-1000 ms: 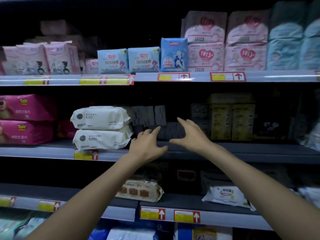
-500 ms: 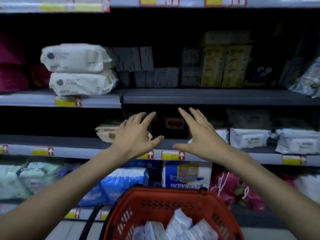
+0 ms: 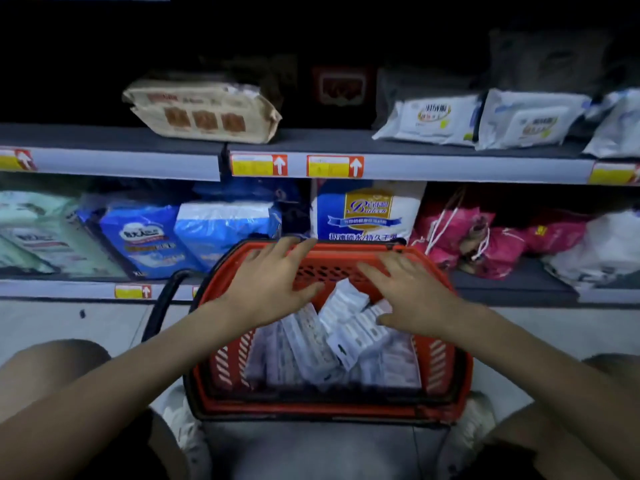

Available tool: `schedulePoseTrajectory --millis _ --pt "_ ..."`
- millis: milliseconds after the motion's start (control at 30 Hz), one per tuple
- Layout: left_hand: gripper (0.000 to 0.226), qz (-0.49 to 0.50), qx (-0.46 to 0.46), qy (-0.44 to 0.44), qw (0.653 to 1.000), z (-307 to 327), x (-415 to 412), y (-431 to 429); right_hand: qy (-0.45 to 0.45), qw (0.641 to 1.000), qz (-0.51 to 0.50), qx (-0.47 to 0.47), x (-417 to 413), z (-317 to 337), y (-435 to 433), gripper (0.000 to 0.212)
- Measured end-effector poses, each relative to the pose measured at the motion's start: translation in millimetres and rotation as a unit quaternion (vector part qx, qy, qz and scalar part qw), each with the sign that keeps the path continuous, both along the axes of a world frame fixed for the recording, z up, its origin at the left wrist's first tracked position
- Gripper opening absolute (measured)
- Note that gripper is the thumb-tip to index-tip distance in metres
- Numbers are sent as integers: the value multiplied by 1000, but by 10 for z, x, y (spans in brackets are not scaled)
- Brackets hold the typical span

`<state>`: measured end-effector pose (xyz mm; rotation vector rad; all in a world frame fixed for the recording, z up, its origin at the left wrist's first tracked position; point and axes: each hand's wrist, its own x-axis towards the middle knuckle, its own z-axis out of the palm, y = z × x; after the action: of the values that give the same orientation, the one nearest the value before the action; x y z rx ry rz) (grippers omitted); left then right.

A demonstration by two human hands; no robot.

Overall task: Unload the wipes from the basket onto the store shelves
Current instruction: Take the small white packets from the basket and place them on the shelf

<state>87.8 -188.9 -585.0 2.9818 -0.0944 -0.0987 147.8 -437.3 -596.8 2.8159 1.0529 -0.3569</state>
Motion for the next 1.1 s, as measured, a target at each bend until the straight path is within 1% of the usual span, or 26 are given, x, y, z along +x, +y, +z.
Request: schedulePoseTrajectory --millis 67,167,267,333,400,467,533,600,633,700,767,833,867,900,933,1000,1033,1100 --pt "90 -9 -2 42 999 -238 -39 -32 34 999 7 -40 12 -290 -24 101" --pt "86 -6 -17 88 996 -585 -98 -25 68 994 28 -80 4 -679 -39 90" --pt "73 -8 -13 137 990 -833 -95 -69 81 989 75 -94 -59 -990 1 79" --pt "71 -24 -12 153 988 -927 -74 -156 83 986 107 -97 -113 -1148 52 78" --pt "70 -47 -14 159 986 -1035 -51 -217 75 981 139 -112 -150 -1228 114 81" --pt "70 -63 -2 172 983 -1163 -49 -221 60 975 161 -139 -150 -1312 146 90" --pt "69 -68 12 196 978 -1255 -69 -197 48 969 155 -185 -103 -1368 165 99" --pt "67 -70 22 223 972 -1305 -76 -173 30 967 159 -197 -63 -1466 163 101" --pt "65 -71 24 234 969 -1321 -72 -163 45 965 166 -199 -45 -1458 187 99" --pt "62 -68 20 250 965 -1340 -66 -153 42 967 190 -163 -21 -1479 198 95" --pt "61 -68 18 260 963 -1351 -63 -149 42 964 187 -183 6 -1450 234 95" --pt "62 -70 14 268 961 -1354 -68 -151 35 964 184 -189 11 -1522 273 99" --pt "62 -70 12 271 960 -1350 -72 -154 27 961 185 -202 -7 -1541 294 103" --pt "62 -70 10 273 959 -1343 -74 -158 30 953 187 -235 2 -1562 317 107" --pt "63 -70 9 275 959 -1335 -76 -162 5 950 195 -243 30 -1635 314 108" --pt "62 -70 9 274 959 -1332 -84 -167 -49 953 212 -211 41 -1761 301 93" --pt "61 -70 9 271 960 -1333 -88 -165 -53 955 209 -205 45 -1749 318 85" --pt "60 -66 7 269 961 -1330 -91 -153 -44 957 211 -196 38 -1637 379 78"
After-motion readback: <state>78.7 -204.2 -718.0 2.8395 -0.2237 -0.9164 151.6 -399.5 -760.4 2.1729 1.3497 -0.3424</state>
